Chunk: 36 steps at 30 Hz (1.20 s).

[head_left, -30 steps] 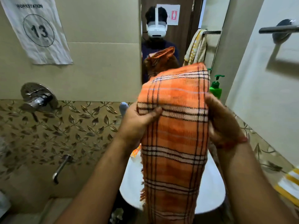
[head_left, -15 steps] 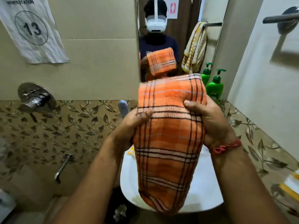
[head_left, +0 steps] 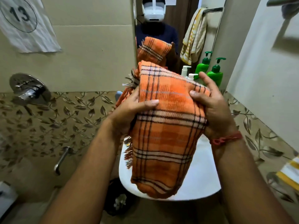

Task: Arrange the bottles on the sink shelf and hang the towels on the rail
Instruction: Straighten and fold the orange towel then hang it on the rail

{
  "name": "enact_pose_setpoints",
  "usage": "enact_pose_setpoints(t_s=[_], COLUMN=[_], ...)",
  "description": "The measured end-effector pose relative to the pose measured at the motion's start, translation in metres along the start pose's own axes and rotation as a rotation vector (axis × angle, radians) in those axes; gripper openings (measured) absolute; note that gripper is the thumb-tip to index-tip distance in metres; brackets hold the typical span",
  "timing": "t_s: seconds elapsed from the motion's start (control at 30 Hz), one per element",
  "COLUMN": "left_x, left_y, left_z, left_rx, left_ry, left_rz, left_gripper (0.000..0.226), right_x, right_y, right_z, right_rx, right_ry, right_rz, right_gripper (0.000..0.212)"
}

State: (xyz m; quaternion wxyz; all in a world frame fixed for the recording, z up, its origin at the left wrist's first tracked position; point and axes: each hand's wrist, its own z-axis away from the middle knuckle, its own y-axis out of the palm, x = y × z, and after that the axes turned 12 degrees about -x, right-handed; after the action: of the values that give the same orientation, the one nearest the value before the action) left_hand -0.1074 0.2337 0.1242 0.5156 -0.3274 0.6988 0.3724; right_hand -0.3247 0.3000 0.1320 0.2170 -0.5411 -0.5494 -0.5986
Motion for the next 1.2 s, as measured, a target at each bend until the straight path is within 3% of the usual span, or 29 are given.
enact_pose_setpoints(t_s=[0.1,0.23,0.4,0.6,0.83,0.93,1.03,1.2], left_x=[0.003,0.001,0.004,0.001,0.008,0.007,0.002,0.001], left_y=[0.001,0.008,0.016,0.011,0.000,-0.003,-0.004,0.004], left_z=[0.001,-0.002,-0.002,0.007,0.012,0.013,0.009,-0.001], left_rx=[-0.144,-0.382,-0.367,-0.272,-0.269,-0.321,-0.477,-0.556], left_ry=[0.062,0.143,0.262,0.427,0.486,0.490,0.457,0.474], left_rz=[0.032,0.108,-0.019,-0.069,-0.381,-0.367,-0.236,-0.227], left_gripper=[0.070,0.066,0.057,0.040,0.024,0.021,0.015,0.023], right_x=[0.006,-0.004,-0.009,-0.008,-0.003,-0.003,-0.001,-0.001], right_y=[0.001,-0.009,-0.015,-0.008,-0.004,-0.002,0.000,0.006], right_z=[-0.009,-0.011,-0.012,-0.012,-0.013,-0.008,-0.005,-0.006], right_rx=[0.000,0.104,0.124,0.050,-0.027,-0.002,0.024,-0.004], right_ry=[0.099,0.161,0.173,-0.036,-0.164,-0.247,-0.324,-0.360], right_rz=[-0.057,-0.049,0.062,0.141,0.497,0.494,0.494,0.616], right_gripper=[0.070,0.089,0.092,0.087,0.074,0.072,0.070,0.067])
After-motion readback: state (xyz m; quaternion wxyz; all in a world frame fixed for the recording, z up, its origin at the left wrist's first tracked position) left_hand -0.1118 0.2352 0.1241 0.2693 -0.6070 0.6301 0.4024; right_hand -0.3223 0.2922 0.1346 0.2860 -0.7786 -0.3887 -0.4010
